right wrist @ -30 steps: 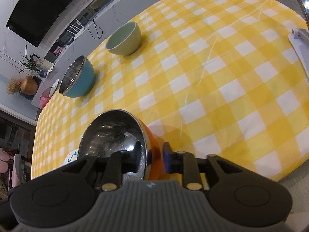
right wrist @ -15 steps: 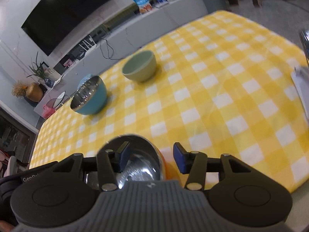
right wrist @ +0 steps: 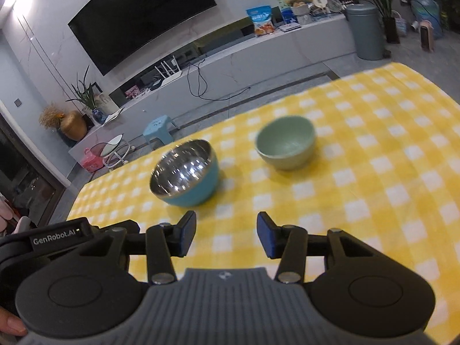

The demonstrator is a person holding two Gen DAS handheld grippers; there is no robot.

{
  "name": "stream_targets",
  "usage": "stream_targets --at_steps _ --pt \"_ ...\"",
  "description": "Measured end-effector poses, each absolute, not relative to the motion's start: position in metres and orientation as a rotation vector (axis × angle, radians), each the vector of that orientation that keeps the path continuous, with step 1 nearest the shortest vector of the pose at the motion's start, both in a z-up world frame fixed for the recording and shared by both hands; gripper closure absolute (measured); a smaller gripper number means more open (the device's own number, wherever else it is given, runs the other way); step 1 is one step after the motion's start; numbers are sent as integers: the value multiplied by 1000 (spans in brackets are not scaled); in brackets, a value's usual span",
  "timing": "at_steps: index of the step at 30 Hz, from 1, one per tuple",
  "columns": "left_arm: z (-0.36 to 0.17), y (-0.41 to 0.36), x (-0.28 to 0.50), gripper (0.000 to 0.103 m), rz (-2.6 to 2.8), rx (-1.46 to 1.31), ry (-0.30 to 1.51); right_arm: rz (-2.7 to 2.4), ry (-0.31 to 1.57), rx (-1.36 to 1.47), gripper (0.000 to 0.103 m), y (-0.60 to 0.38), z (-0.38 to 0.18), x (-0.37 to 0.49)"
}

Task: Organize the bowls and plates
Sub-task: 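Open both tools and move them to the blue bowl, then close both tools on the blue bowl rim and lift it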

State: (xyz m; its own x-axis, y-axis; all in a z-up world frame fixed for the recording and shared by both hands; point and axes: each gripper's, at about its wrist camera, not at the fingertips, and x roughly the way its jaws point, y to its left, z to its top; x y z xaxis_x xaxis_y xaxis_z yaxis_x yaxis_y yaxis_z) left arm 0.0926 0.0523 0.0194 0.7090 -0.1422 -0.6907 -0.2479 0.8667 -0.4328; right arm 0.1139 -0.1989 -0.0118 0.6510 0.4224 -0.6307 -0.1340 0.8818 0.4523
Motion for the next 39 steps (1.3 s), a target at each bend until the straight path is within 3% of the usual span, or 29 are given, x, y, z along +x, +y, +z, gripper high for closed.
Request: stream_targets --at_steps 8,14,24,28,35,39 --pt "12 88 148 55 96 -484 793 298 847 325 56 -148 -10 174" --pt "6 93 181 45 85 -381 798 250 902 289 56 -120 -25 217" --pt "-21 111 217 44 84 -465 857 242 1027 337 56 -101 -55 259" --pt "-28 110 226 46 81 -431 882 244 1056 358 63 -100 -62 266" --pt "-36 111 234 75 78 -415 911 239 1084 390 78 -101 -73 276" --pt "-36 107 237 82 75 -389 921 229 1095 409 84 -102 -76 279"
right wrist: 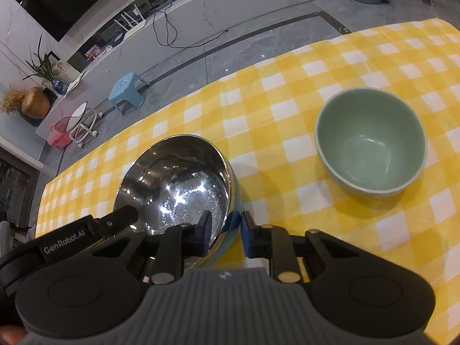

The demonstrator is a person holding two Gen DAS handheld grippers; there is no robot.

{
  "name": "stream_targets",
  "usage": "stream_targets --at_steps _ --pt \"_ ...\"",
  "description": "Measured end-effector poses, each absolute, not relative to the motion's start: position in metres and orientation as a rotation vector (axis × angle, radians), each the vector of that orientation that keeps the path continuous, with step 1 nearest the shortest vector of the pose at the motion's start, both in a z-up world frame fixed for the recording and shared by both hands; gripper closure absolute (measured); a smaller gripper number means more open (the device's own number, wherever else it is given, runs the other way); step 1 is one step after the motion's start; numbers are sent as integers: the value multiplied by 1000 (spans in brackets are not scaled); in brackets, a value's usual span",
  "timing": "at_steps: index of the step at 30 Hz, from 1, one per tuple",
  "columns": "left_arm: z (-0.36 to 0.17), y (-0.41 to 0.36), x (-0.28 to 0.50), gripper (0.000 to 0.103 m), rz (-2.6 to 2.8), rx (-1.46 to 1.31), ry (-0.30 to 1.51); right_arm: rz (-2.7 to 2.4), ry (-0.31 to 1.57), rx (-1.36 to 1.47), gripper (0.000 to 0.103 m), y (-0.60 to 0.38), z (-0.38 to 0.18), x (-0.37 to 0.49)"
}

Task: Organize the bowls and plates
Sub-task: 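Close both tools on the blue bowl rim and lift it, then lower the blue bowl into the orange bowl and open the right tool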

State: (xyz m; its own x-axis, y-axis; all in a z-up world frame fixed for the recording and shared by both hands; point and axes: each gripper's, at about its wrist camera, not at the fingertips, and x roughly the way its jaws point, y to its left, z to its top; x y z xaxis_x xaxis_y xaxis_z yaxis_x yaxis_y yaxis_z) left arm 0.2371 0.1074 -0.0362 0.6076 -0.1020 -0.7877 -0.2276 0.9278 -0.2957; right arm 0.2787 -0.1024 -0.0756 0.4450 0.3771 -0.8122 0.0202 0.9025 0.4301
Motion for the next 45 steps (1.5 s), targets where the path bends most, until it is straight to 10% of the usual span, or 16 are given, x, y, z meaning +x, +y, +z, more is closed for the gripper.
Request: stream_targets --at_steps 9,45 --pt "-38 97 240 96 91 -323 952 209 1109 427 86 -102 -74 278" --pt "46 -13 38 92 -13 -345 1000 272 1136 427 91 -249 13 68"
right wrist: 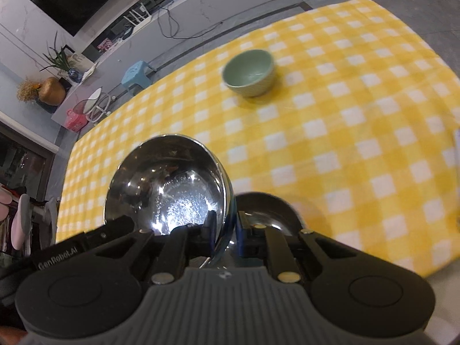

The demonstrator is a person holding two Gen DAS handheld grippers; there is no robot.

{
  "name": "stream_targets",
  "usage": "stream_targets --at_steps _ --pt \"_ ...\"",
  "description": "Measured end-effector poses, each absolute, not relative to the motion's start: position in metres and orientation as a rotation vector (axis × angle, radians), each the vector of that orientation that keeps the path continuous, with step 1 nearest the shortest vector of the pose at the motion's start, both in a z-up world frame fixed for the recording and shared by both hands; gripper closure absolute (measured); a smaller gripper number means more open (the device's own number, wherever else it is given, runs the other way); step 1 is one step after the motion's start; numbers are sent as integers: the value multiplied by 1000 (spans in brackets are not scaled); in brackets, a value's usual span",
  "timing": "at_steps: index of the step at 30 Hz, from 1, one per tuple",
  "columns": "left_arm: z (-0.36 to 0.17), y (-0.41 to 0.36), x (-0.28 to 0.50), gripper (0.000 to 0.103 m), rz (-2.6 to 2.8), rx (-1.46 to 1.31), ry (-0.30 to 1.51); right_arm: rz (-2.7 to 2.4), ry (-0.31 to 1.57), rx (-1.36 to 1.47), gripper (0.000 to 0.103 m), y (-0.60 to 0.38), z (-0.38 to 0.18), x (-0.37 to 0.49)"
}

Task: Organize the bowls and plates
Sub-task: 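Lower the blue bowl into the orange bowl and open the right tool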

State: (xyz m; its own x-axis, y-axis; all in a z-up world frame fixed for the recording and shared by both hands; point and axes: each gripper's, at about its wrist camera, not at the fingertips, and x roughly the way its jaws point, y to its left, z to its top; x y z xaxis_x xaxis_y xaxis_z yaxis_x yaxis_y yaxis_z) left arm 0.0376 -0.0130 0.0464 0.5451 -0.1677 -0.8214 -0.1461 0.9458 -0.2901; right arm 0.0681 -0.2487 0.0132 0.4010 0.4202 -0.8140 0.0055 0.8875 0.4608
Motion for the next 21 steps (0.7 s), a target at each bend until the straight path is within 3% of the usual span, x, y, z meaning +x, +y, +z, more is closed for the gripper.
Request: stream_targets --at_steps 21 --pt "1 -50 29 90 -74 -271 1158 214 1216 305 93 -272 -20 52"
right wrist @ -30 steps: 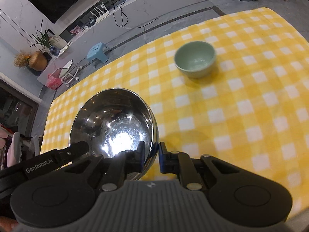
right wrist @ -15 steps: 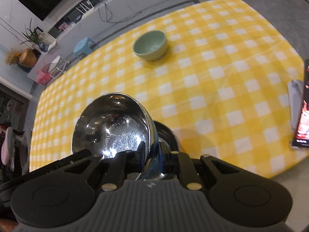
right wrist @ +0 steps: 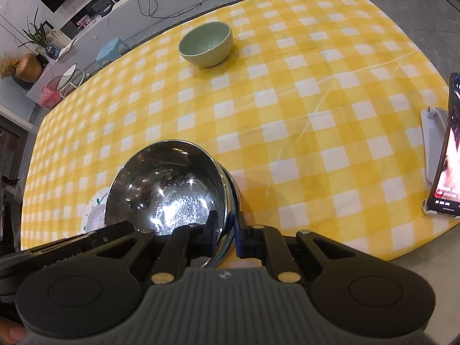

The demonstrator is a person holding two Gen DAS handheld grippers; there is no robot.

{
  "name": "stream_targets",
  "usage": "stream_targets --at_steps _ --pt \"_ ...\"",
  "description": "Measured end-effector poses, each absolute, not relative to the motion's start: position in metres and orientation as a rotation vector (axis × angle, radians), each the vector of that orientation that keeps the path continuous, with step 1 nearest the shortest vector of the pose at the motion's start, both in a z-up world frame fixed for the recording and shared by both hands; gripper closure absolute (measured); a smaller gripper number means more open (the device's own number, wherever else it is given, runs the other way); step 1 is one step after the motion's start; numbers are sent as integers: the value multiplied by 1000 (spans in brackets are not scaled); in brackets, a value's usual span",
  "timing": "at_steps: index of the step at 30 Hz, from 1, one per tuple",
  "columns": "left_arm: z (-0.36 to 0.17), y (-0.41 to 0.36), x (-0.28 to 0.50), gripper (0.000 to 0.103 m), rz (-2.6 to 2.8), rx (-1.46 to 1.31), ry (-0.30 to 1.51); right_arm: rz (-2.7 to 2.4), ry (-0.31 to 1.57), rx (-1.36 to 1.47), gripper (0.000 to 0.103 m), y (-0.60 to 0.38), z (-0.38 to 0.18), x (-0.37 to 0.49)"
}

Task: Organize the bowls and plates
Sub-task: 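Lower the blue bowl into the orange bowl and open the right tool, then open both tools and move them to the pale green bowl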

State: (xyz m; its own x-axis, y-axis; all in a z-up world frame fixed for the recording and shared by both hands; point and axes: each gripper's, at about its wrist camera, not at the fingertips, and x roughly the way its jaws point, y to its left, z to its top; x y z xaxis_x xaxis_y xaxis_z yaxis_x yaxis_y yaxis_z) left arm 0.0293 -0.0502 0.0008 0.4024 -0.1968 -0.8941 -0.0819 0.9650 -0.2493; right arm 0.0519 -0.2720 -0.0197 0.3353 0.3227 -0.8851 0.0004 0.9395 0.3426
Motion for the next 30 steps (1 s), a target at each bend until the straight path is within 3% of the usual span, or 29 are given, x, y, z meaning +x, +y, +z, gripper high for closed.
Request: stream_targets --at_steps 22,27,30 --pt "0 -57 38 90 -87 -171 1138 222 1190 243 89 -267 -21 54" --pt "3 -52 39 76 -96 -175 1120 227 1178 231 83 -267 -17 55" --pt "7 -49 39 76 -104 -181 1093 226 1162 229 81 -269 -14 55"
